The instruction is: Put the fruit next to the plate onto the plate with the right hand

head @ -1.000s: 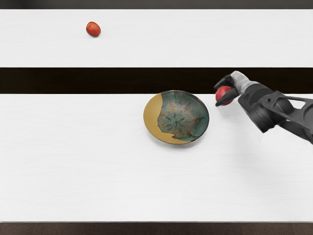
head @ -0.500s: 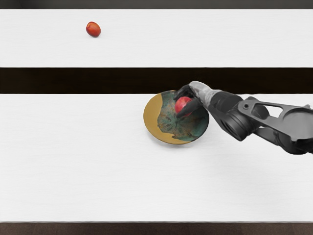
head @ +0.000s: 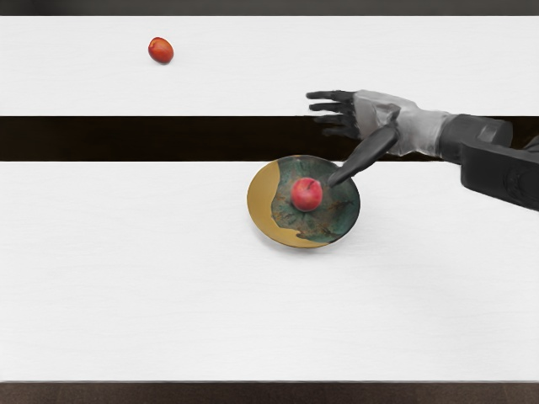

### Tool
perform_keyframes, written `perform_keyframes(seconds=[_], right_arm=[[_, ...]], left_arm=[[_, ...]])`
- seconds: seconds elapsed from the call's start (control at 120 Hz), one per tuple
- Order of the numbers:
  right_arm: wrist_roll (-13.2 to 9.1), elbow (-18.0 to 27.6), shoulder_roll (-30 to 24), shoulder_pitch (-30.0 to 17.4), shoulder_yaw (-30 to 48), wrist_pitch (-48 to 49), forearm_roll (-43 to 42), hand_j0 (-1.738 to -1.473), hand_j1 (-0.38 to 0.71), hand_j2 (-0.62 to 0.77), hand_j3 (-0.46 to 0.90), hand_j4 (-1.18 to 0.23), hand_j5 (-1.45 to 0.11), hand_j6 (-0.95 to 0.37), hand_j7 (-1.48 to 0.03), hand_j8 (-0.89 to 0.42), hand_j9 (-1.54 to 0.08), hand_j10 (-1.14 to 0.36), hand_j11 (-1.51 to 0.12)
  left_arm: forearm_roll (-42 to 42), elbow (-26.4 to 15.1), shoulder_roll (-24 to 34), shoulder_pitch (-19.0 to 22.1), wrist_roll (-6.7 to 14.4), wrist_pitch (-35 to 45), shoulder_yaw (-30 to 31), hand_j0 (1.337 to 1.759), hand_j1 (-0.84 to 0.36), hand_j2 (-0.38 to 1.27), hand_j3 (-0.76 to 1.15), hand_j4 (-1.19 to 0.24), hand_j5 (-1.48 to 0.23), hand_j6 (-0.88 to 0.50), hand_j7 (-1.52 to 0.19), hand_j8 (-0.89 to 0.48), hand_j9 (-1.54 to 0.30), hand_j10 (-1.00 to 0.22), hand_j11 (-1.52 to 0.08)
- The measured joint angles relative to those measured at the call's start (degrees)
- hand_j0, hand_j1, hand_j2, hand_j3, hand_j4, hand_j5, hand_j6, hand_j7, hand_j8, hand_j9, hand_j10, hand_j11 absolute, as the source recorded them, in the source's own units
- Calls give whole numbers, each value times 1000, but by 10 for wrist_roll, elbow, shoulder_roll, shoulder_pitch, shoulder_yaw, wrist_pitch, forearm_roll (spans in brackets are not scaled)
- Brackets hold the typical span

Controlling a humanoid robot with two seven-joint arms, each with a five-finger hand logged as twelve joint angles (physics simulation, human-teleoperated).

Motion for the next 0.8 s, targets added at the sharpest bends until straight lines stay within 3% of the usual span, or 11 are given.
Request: perform_keyframes(seconds=[0.067, 0.158, 0.308, 0.45, 0.583, 0.8], right_arm=[[4, -4, -4, -56, 66, 99, 35, -1657, -273, 13, 0, -80, -115, -58, -108, -43, -111, -55, -111], [6, -30, -15, -111, 116, 165, 98, -1658, -291, 7, 0, -59, -84, -45, -80, -35, -81, -43, -82], [7, -54, -37, -207, 189, 200, 183, -1658, -308, 2, 0, -39, -55, -32, -53, -28, -54, -31, -54], [7, -66, -46, -286, 273, 209, 214, -1658, -317, -1, 0, -29, -41, -26, -40, -23, -40, -25, -40], [7, -81, -48, -316, 314, 211, 222, -1658, -321, -2, 0, -25, -34, -22, -33, -21, -33, -22, -34], [7, -88, -48, -327, 328, 211, 225, -1658, -324, -3, 0, -21, -29, -20, -29, -20, -29, -20, -29]], left_arm=[[0, 0, 0, 0, 0, 0, 0, 1658, 349, 0, 0, 0, 0, 0, 0, 0, 0, 0, 0], [0, 0, 0, 0, 0, 0, 0, 1658, 349, 0, 0, 0, 0, 0, 0, 0, 0, 0, 0], [0, 0, 0, 0, 0, 0, 0, 1658, 349, 0, 0, 0, 0, 0, 0, 0, 0, 0, 0], [-1, 0, 0, 4, 0, -1, 0, 1658, 349, 0, 0, 0, 0, 0, 0, 0, 0, 0, 0], [-2, 0, 0, 3, 0, -1, -1, 1658, 349, 0, 0, 0, 0, 0, 0, 0, 0, 0, 0], [-1, 0, 0, 1, 0, -1, -1, 1658, 349, 0, 0, 0, 0, 0, 0, 0, 0, 0, 0]])
